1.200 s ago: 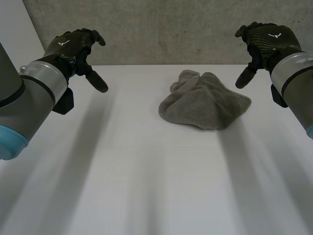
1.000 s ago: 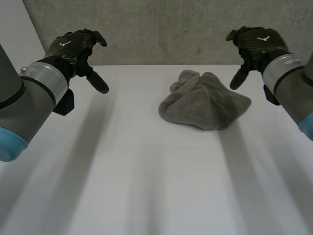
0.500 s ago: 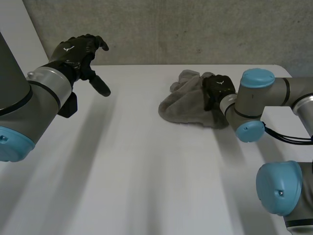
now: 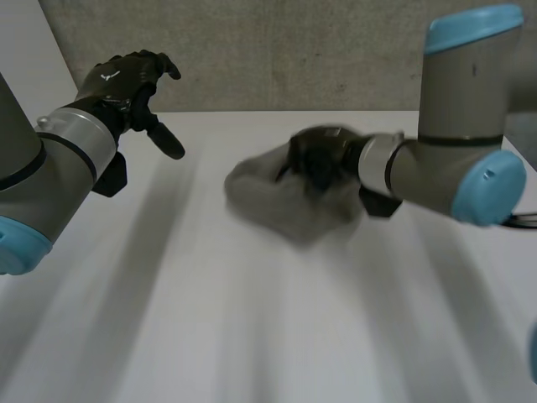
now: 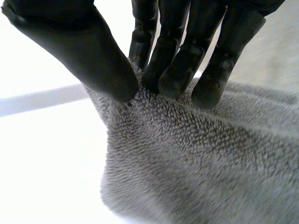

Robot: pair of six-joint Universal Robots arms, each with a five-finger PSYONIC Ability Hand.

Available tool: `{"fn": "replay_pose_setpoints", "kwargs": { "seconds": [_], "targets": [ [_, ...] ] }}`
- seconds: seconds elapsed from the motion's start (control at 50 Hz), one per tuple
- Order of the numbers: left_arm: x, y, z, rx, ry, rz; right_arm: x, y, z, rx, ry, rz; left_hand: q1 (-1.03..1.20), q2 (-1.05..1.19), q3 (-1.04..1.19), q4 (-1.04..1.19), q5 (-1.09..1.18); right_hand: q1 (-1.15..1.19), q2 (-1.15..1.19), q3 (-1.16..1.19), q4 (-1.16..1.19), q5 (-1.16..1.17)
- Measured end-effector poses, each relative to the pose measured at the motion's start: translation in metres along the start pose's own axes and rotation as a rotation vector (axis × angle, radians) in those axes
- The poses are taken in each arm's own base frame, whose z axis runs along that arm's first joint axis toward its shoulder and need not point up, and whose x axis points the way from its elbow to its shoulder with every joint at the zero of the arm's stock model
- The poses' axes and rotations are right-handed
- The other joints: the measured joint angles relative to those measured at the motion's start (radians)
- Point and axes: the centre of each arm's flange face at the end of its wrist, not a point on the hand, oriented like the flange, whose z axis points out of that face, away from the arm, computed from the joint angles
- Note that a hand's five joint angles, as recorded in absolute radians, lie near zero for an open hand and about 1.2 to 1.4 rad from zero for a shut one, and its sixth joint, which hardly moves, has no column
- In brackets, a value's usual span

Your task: Fold the towel.

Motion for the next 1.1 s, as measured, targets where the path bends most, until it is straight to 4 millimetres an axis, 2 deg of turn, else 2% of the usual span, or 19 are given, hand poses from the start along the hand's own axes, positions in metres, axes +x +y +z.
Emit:
{"fn": "replay_pose_setpoints", "kwargs": {
  "seconds": [0.1, 0.16, 0.2, 0.22, 0.24, 0.26, 0.28, 0.3, 0.34, 0.4, 0.48, 0.56, 0.6, 0.66, 0.84, 1.0, 1.1],
  "targets": [
    [-0.001, -0.007, -0.002, 0.017, -0.003, 0.001, -0.044, 0.036, -0.028, -0.138, -0.164, -0.052, 0.0, 0.0, 0.0, 0.0, 0.0, 0.0, 0.001, 0.0, 0.0, 0.0],
    [-0.003, -0.01, -0.003, 0.025, -0.007, 0.001, -0.076, 0.064, -0.047, -0.222, -0.258, -0.195, 0.0, 0.0, 0.0, 0.0, 0.0, -0.001, 0.0, -0.001, 0.001, 0.0],
    [-0.003, -0.01, -0.003, 0.026, -0.008, 0.001, -0.088, 0.076, -0.057, -0.254, -0.293, -0.286, 0.0, 0.0, 0.0, 0.0, 0.0, -0.054, -0.08, -0.08, -0.088, -0.067],
    [-0.003, -0.011, -0.004, 0.027, -0.009, 0.001, -0.093, 0.08, -0.062, -0.265, -0.303, -0.328, 0.0, 0.0, 0.0, 0.0, 0.0, -0.172, -0.207, -0.21, -0.219, -0.179],
    [-0.004, -0.011, -0.004, 0.026, -0.009, 0.001, -0.096, 0.082, -0.066, -0.269, -0.304, -0.365, 0.0, 0.0, 0.0, 0.0, 0.0, -0.391, -0.428, -0.427, -0.436, -0.423],
    [-0.004, -0.011, -0.004, 0.026, -0.009, 0.001, -0.097, 0.082, -0.068, -0.268, -0.302, -0.38, 0.0, 0.0, 0.0, 0.0, 0.0, -0.474, -0.508, -0.508, -0.516, -0.507],
    [-0.004, -0.01, -0.004, 0.026, -0.009, 0.001, -0.097, 0.08, -0.071, -0.261, -0.292, -0.401, 0.0, 0.0, 0.0, 0.0, 0.0, -0.656, -0.664, -0.666, -0.673, -0.674],
    [-0.004, -0.01, -0.004, 0.025, -0.009, 0.001, -0.095, 0.076, -0.072, -0.245, -0.271, -0.413, 0.0, 0.0, 0.0, 0.0, 0.0, -0.82, -0.857, -0.854, -0.842, -0.856],
    [-0.003, -0.01, -0.004, 0.022, -0.007, 0.001, -0.088, 0.062, -0.073, -0.192, -0.208, -0.411, 0.0, 0.0, 0.0, 0.0, 0.0, -1.014, -1.064, -1.066, -1.071, -1.073],
    [-0.002, -0.007, -0.003, 0.015, -0.003, 0.001, -0.07, 0.043, -0.071, -0.117, -0.116, -0.368, 0.0, -0.001, 0.0, 0.0, 0.0, -1.054, -1.083, -1.092, -1.09, -1.08],
    [0.002, 0.007, 0.0, -0.025, 0.02, 0.003, -0.027, 0.014, -0.066, 0.009, 0.046, -0.245, 0.0, 0.0, 0.0, 0.0, 0.0, -1.058, -1.083, -1.092, -1.09, -1.08],
    [0.006, 0.022, 0.004, -0.072, 0.063, 0.003, -0.001, 0.007, -0.065, 0.052, 0.12, -0.175, 0.0, 0.0, 0.0, 0.0, 0.0, -1.058, -1.083, -1.092, -1.09, -1.08],
    [0.011, 0.035, 0.007, -0.11, 0.105, 0.006, 0.011, 0.011, -0.065, 0.049, 0.15, -0.141, 0.0, 0.0, 0.0, 0.0, 0.0, -1.058, -1.083, -1.092, -1.09, -1.08],
    [0.016, 0.05, 0.008, -0.157, 0.149, 0.019, 0.02, 0.021, -0.063, 0.027, 0.165, -0.117, 0.0, -0.001, 0.0, 0.0, 0.0, -1.058, -1.083, -1.092, -1.09, -1.08],
    [0.023, 0.088, -0.002, -0.279, 0.209, 0.135, 0.023, 0.058, -0.053, -0.055, 0.144, -0.105, 0.0, 0.0, 0.0, 0.0, 0.0, -1.058, -1.083, -1.092, -1.09, -1.08],
    [0.028, 0.1, -0.009, -0.296, 0.246, 0.25, 0.02, 0.084, -0.043, -0.119, 0.12, -0.101, 0.0, -0.001, 0.0, 0.0, 0.0, -1.058, -1.083, -1.092, -1.09, -1.08],
    [0.045, 0.106, -0.007, -0.271, 0.325, 0.287, 0.02, 0.1, -0.04, -0.165, 0.12, -0.086, 0.0, -0.001, 0.0, 0.0, 0.0, -1.053, -1.082, -1.092, -1.09, -1.078]
  ]
}}
